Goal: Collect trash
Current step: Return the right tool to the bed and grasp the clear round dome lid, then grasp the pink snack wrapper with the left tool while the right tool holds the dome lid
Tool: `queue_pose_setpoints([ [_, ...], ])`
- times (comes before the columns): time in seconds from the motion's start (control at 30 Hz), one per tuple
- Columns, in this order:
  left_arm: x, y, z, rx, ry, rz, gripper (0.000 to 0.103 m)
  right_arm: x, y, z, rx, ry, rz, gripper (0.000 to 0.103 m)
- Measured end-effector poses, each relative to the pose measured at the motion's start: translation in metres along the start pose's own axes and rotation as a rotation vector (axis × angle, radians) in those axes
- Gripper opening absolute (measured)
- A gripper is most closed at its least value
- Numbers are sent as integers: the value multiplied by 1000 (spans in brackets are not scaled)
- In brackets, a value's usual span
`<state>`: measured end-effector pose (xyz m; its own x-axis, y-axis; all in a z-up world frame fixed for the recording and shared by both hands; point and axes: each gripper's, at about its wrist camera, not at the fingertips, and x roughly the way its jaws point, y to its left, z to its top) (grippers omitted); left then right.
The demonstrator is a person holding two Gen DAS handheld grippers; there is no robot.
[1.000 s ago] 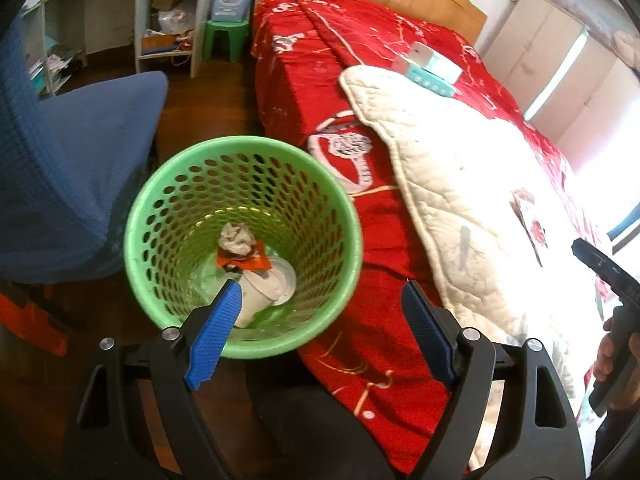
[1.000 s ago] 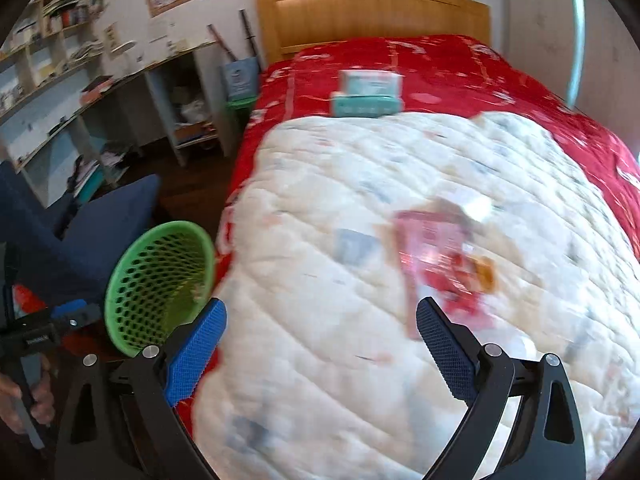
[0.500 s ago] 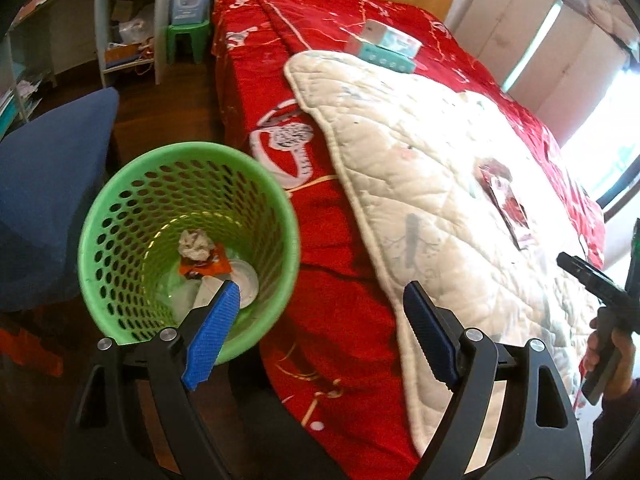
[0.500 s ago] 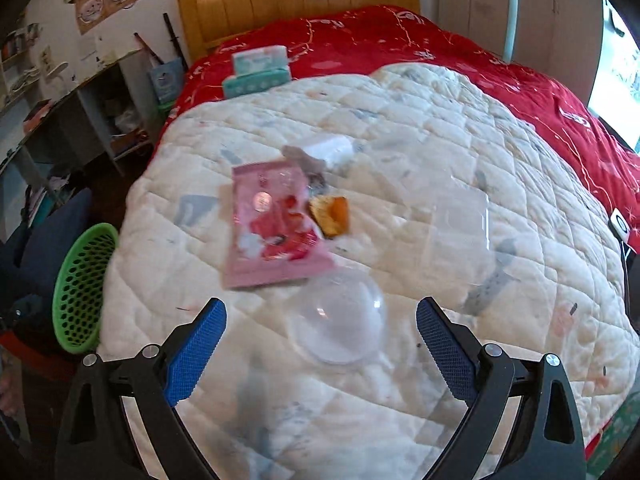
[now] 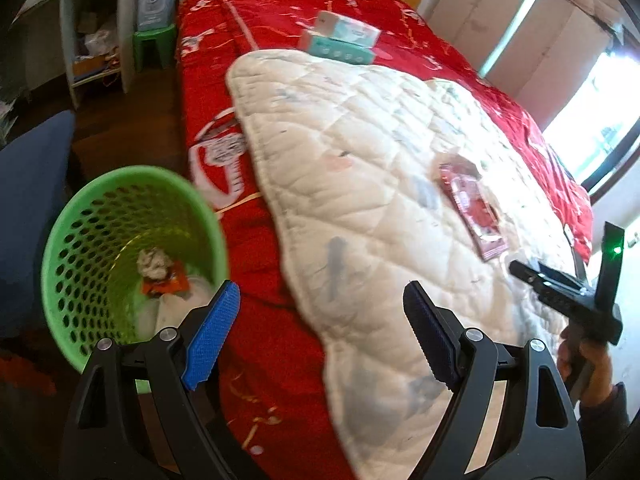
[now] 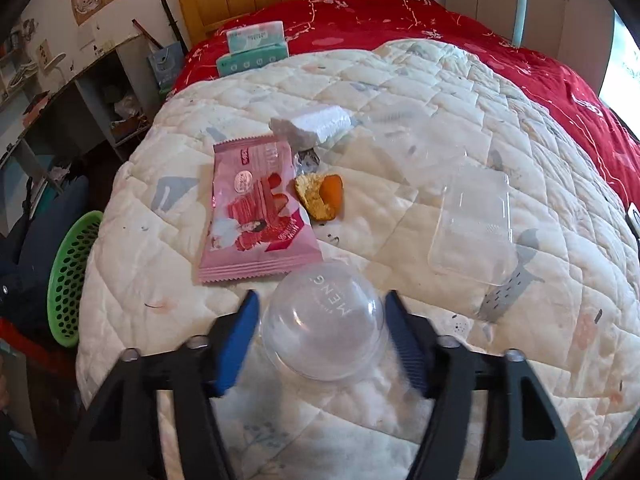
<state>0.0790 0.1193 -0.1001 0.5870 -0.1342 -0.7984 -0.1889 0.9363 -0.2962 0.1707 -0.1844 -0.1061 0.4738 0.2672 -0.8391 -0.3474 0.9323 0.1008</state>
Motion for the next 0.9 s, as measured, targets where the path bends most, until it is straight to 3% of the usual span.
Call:
queue_pose_setpoints([
  [0.4,45,-84,27,115,39,-128,79,-32,-18,-6,16,-56,14,55],
  [0.73,103,-133,51,171,92,-229,55,-57,-33,-14,48,-99,35,55],
  [0.9,131,-136,59,158,115,-225,47,-62,-36,-17,55,-107,45,55],
])
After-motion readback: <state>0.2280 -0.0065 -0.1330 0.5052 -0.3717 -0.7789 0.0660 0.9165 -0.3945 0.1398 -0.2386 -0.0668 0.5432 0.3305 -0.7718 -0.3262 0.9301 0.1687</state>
